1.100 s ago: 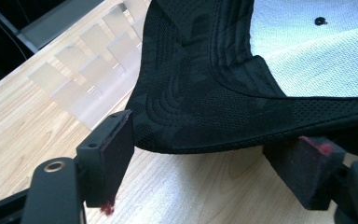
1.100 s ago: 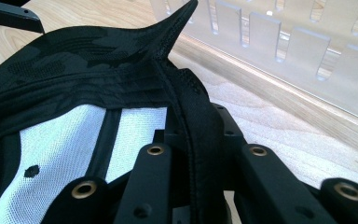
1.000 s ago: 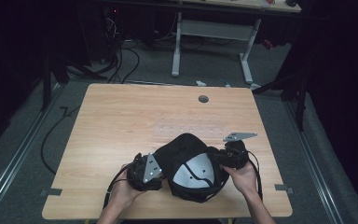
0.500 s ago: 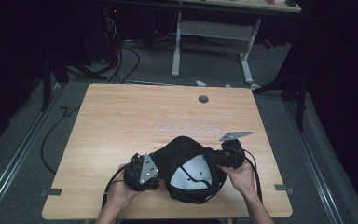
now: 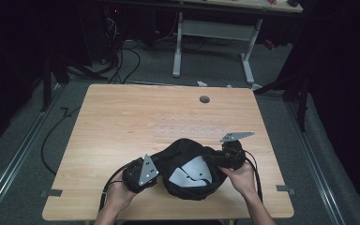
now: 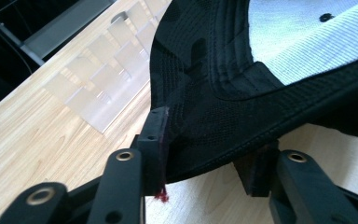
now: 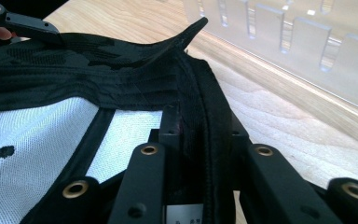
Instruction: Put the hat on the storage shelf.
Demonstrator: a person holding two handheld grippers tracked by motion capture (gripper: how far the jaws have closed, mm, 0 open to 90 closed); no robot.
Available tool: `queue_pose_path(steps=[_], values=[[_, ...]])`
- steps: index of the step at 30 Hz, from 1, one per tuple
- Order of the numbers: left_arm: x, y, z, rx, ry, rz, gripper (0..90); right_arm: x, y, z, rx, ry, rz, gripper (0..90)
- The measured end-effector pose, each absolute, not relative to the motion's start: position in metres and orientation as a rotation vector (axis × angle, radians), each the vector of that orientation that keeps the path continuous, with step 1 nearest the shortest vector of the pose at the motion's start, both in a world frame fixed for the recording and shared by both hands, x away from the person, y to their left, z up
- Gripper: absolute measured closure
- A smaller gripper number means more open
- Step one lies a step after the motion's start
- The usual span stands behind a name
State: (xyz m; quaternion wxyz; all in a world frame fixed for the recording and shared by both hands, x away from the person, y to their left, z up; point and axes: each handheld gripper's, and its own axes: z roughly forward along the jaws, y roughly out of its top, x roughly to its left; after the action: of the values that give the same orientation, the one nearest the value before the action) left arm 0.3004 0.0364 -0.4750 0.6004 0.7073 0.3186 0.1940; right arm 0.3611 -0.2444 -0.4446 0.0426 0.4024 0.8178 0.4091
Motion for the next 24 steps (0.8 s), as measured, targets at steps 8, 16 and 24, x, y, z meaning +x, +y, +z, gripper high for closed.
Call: queue_pose_path(steps=[8,16,24], values=[[0.295,0.040,-0.471,1.698,0.713,0.420,67.7,0.365,-0.245,-0.449,1.220,2.520,1.329,67.0],[0.286,0.043,-0.465,1.761,0.672,0.370,76.4,0.373,-0.249,-0.450,1.260,2.458,1.387,55.5],[0.273,0.045,-0.463,1.823,0.629,0.300,83.1,0.386,-0.252,-0.445,1.300,2.380,1.447,48.8]])
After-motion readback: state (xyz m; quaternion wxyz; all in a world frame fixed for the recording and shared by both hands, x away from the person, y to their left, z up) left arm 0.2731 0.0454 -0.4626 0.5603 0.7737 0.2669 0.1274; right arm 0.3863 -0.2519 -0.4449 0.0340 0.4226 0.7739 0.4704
